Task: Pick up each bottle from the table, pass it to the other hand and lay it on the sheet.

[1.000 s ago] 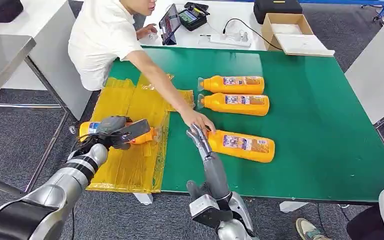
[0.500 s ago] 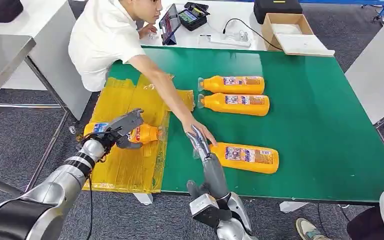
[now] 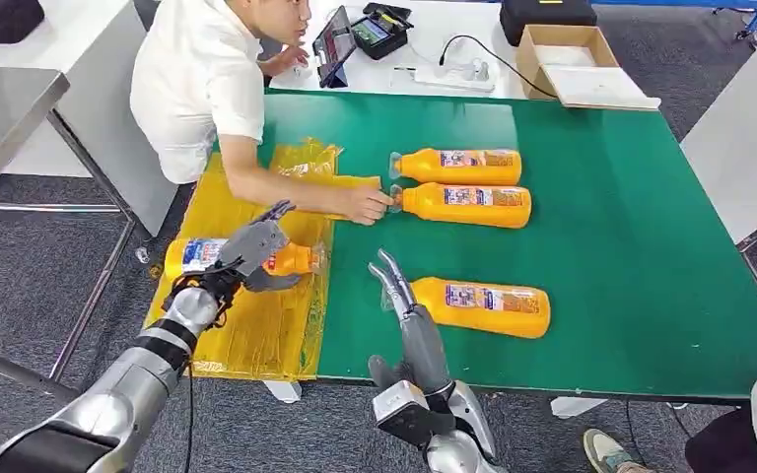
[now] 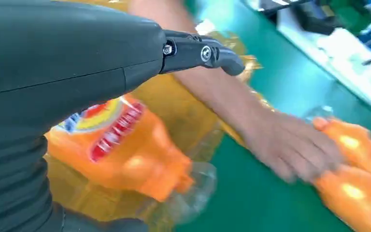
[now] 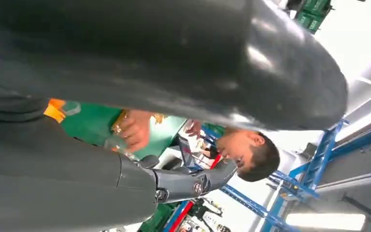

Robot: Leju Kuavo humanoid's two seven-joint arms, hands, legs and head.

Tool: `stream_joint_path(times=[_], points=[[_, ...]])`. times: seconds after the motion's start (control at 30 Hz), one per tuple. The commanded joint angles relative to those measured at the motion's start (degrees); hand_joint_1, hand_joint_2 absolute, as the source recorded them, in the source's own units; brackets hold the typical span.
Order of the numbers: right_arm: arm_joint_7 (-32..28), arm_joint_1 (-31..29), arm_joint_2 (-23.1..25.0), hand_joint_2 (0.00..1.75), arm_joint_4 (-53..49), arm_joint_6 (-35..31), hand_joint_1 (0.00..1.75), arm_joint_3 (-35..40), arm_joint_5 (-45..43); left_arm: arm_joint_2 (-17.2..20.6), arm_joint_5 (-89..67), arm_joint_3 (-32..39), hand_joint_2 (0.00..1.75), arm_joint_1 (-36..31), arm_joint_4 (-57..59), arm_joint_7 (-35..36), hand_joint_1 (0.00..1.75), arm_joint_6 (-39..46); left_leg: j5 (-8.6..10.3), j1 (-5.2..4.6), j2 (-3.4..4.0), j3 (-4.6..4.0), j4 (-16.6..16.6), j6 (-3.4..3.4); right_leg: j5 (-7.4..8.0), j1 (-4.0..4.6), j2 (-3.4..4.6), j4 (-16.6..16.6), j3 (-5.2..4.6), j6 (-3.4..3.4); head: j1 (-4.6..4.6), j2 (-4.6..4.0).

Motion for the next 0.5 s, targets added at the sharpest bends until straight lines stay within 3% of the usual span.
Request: stream_joint_path(times=[0.03,0.07,0.13,0.17,0.3,0.33,0.4,0.47,0.5], points=[[0.07,1.50,-1.33,0.00,1.23,-2.50,0.00,-2.47,1.39,1.16,12.90,-0.83,1.75,12.14,-26.56,-5.70,0.00,3.38,-0.01,-0.03,0.19,0.11,-0.08,0.11,0.02,0.01,0.05,-0.07,0.06,-0.11,-0.02,0.00],[0.09,2.38,-1.65,0.00,-0.06,-2.75,0.00,-2.94,1.43,0.52,16.79,0.73,1.75,17.13,-34.40,-7.12,0.00,4.12,-0.03,-0.04,0.22,0.11,-0.10,0.10,0.02,0.00,0.10,-0.09,0.06,-0.08,0.00,0.00],[0.10,2.68,-1.80,0.00,-0.66,-2.78,0.00,-3.10,1.48,1.05,17.03,0.19,1.75,19.29,-38.07,-5.68,0.00,4.16,-0.07,-0.08,0.27,0.16,-0.12,0.13,-0.02,-0.04,0.14,-0.09,0.09,-0.07,0.00,0.00],[0.20,2.99,-1.94,0.00,-1.13,-3.42,0.00,-3.33,2.24,-0.47,22.61,2.13,1.75,21.46,-40.81,-7.68,0.00,3.99,-0.07,-0.05,0.25,0.08,-0.05,0.09,-0.01,-0.02,0.15,-0.04,0.00,-0.06,-0.02,0.00],[1.58,4.96,-4.30,0.00,-4.39,-5.82,0.00,-5.67,5.44,0.27,30.53,2.62,1.75,31.13,-53.54,-11.64,0.00,3.32,-0.08,-0.05,0.29,-0.06,-0.05,0.10,0.00,-0.02,0.17,-0.05,-0.15,-0.07,0.00,0.00],[2.60,5.02,-4.91,1.75,-4.57,-7.21,0.00,-6.59,7.81,0.06,31.28,2.99,1.75,32.75,-55.71,-12.57,0.00,3.57,-0.14,-0.08,0.45,0.08,-0.09,0.15,-0.02,-0.03,0.28,-0.09,-0.05,-0.10,-0.02,0.00],[7.25,4.26,-7.38,1.75,-3.86,-7.03,0.00,-8.49,13.80,-1.25,35.99,4.47,1.75,36.71,-60.24,-13.79,0.00,2.53,-0.16,-0.06,0.37,0.03,-0.05,0.16,-0.03,-0.01,0.19,-0.08,-0.09,-0.09,-0.02,0.00],[7.19,2.76,-9.80,1.75,-1.26,-0.30,0.00,-11.61,9.64,-2.84,45.23,5.06,1.75,39.44,-62.54,-16.58,0.00,-3.26,-0.09,-0.04,0.22,-0.13,-0.02,0.12,-0.01,-0.01,0.11,-0.08,-0.18,-0.05,0.00,0.00],[7.50,1.02,-10.39,1.75,1.47,-0.90,0.00,-12.89,11.74,-3.31,47.01,4.69,1.75,40.09,-62.74,-16.95,0.00,-5.36,-0.12,-0.05,0.30,-0.05,-0.03,0.17,0.00,0.00,0.15,-0.12,-0.11,-0.07,-0.02,0.00]])
